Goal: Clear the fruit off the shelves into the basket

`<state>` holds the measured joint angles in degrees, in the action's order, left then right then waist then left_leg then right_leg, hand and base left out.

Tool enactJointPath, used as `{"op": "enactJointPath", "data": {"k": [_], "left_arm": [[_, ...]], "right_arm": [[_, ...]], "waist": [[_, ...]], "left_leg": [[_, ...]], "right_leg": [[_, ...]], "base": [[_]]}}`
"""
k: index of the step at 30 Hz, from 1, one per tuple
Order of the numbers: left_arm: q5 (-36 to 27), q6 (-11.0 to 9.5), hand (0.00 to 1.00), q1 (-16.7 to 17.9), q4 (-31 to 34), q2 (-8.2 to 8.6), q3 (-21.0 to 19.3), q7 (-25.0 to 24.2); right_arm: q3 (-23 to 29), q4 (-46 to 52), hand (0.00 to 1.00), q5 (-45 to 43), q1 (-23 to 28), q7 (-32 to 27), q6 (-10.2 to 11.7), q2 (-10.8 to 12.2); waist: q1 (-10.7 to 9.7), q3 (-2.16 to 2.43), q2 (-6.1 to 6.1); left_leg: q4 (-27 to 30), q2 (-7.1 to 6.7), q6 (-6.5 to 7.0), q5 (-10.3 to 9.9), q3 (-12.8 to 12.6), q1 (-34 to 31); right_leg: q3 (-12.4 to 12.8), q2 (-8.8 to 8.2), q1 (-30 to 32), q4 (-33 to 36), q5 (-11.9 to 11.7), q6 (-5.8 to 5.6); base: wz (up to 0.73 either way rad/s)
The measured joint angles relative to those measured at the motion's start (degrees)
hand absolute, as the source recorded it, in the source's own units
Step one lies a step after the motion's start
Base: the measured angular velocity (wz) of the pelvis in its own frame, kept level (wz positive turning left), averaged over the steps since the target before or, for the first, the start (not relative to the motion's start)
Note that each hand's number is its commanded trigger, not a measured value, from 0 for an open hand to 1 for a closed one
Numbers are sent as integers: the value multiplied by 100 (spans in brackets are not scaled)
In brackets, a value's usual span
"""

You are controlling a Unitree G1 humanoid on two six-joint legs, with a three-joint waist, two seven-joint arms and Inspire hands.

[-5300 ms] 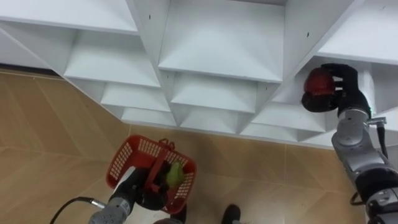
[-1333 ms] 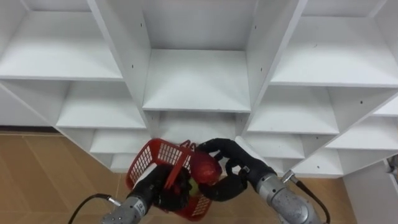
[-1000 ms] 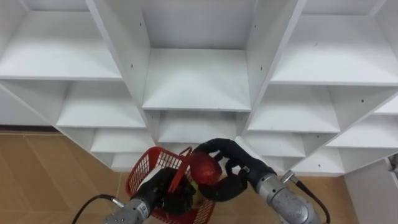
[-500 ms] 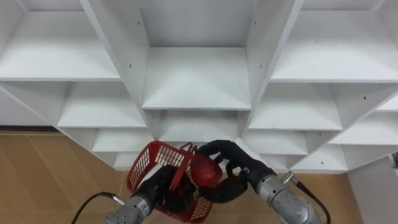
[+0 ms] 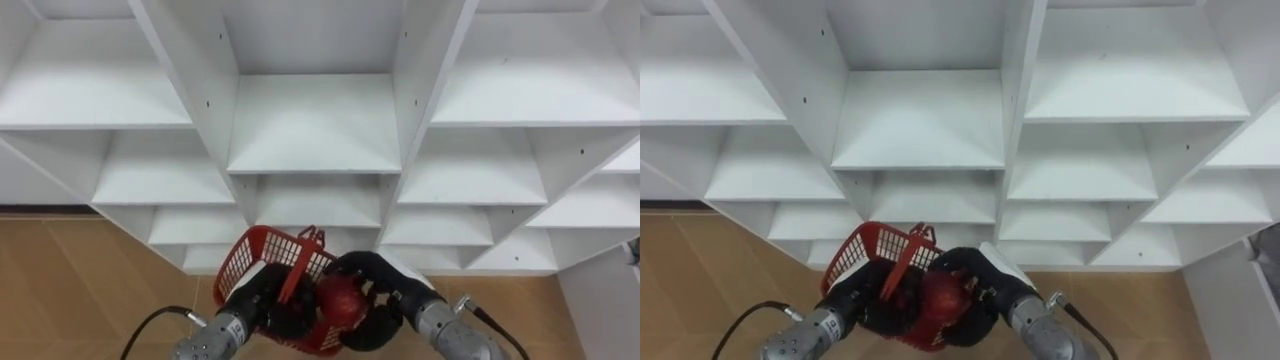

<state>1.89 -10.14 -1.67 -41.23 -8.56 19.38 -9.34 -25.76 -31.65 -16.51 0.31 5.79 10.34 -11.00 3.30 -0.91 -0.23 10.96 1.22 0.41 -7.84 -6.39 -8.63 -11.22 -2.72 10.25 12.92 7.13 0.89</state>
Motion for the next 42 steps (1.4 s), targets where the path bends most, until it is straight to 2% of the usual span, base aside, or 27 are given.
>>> {"op": "enactJointPath", "data": {"k": [16, 28, 36, 42], "left_arm": [[-10, -9, 100, -13, 192, 25, 6, -45], [-19, -12, 100, -4, 527, 20, 137, -318], [-18, -15, 100, 23, 523, 12, 149, -355], [-12, -13, 100, 27, 224, -12, 154, -247]], "right_arm": [[-2, -199, 0, -11, -20, 142, -1, 97], [16, -128, 0, -239, -32, 305, 8, 160], [13, -137, 0, -242, -29, 305, 8, 166], [13, -180, 0, -194, -29, 302, -12, 150]], "waist": [[-12, -6, -14], [-41, -2, -16], [-35, -1, -15], [-16, 4, -22]], "left_leg": [[41, 7, 0, 0, -2, -17], [41, 11, 0, 0, 6, -79], [39, 7, 0, 0, 3, -66], [35, 7, 0, 0, 1, -33]], "right_leg": [[-3, -7, -13, -19, 0, 1], [-1, -4, 36, -26, -1, 3], [-2, 1, 32, -18, -1, 3], [10, 16, 11, -22, -1, 4]], "base": [[0], [0], [0], [0]]}}
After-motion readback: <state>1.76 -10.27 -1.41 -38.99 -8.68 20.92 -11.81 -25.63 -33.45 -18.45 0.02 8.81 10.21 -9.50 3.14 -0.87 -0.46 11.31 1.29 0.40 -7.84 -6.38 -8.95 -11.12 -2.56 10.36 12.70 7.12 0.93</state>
